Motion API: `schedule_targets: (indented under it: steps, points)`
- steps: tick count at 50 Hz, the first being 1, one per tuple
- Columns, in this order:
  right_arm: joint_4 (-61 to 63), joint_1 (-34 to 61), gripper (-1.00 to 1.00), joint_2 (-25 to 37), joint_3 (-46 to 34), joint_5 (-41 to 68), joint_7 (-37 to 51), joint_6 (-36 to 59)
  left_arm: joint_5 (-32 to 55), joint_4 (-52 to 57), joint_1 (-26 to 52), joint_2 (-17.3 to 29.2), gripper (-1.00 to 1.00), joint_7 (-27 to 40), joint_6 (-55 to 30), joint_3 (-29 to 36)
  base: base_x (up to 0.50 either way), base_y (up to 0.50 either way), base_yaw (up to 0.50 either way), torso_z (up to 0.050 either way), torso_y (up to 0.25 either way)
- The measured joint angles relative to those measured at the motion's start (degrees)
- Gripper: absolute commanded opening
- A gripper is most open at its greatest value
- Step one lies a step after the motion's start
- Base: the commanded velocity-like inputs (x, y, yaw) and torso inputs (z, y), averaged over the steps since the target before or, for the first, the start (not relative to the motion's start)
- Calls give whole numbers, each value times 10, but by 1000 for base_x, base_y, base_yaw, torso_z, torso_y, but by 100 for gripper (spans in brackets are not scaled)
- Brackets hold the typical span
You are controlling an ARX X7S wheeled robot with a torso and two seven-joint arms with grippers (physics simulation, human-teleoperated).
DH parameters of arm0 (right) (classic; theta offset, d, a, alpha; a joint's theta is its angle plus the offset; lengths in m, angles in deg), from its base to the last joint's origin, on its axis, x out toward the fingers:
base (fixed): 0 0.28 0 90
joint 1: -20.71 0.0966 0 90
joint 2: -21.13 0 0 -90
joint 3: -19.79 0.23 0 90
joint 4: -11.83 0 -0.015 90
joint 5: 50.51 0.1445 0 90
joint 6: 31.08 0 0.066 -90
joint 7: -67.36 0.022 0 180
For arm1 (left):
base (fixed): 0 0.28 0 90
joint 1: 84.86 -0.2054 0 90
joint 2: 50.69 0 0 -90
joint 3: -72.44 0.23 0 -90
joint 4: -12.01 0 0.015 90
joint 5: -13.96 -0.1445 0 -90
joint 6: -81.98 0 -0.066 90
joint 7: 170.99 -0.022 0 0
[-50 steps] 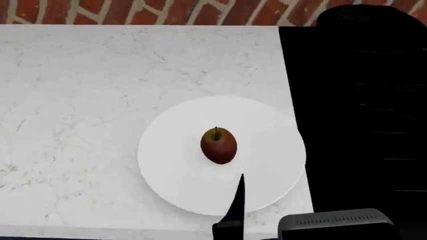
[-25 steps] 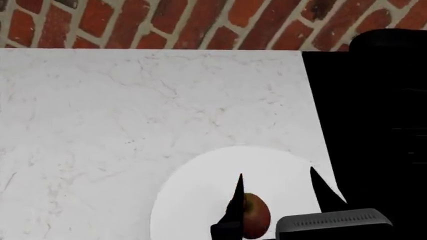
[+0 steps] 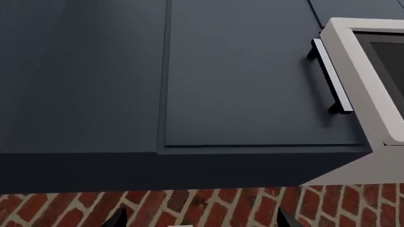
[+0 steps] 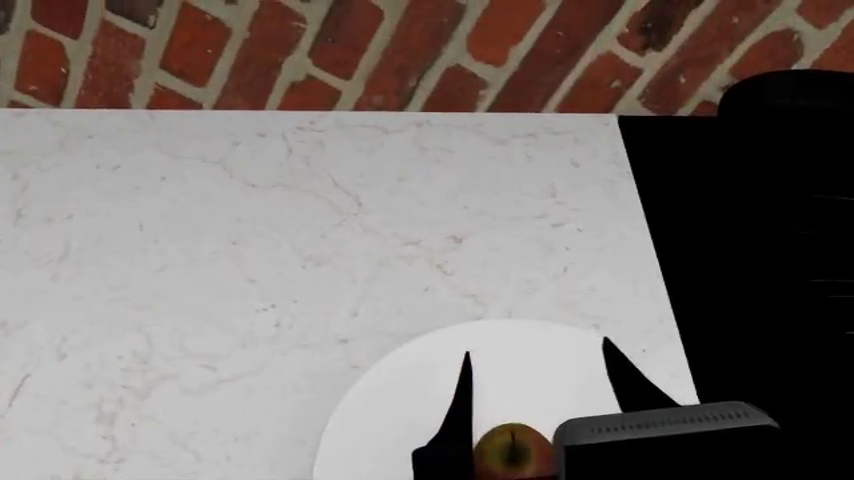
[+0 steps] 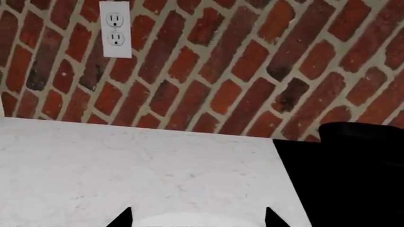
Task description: Pick the apple from the plate and place it in the pan.
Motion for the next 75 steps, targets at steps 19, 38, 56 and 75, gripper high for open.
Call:
schedule_targets:
  steps: [19,38,56,75]
  points:
    - [48,125,100,2,131,359,196,250,-11,0,-17,0,100,10,-10,-9,0,0,0,0,0]
    - [-46,338,100,119,-9,859,588,242,28,0,-11,0,100,-9,-12,-35,0,0,0,0,0]
    - [-98,441,100,199,-162,1011,646,170,47,0,-13,0,100,-13,-13,-50,0,0,0,0,0]
    - [-129,457,100,233,-211,1027,625,163,54,0,-20,0,100,-17,-16,-59,0,0,0,0,0]
